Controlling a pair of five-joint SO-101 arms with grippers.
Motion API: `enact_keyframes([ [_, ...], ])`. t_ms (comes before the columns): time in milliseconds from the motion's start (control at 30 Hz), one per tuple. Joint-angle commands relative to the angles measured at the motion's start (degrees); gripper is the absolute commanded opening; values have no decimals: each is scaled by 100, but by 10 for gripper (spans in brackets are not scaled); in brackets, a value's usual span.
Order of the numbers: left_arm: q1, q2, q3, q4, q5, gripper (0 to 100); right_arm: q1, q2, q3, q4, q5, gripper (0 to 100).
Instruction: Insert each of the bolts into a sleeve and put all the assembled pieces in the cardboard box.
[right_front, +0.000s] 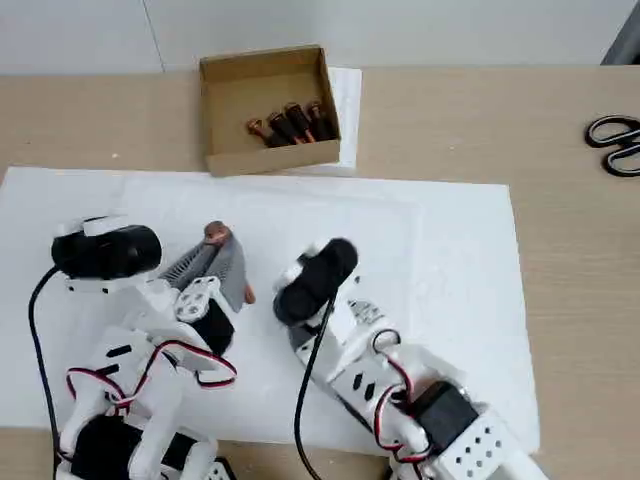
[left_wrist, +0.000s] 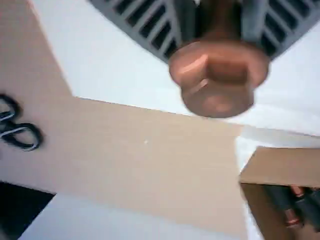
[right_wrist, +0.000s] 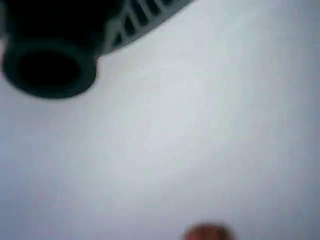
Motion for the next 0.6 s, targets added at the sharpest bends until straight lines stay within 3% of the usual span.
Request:
enact_keyframes([
  [0, 70, -70, -66, -466, 88, 5, -66, -382, 378, -409, -35, 4],
  [200, 88, -44, -40, -941, 97, 5, -66, -989, 897, -725, -26, 4],
  [567, 475, -70, 295, -1046, 343, 5, -66, -1789, 1503, -1349, -18, 4],
])
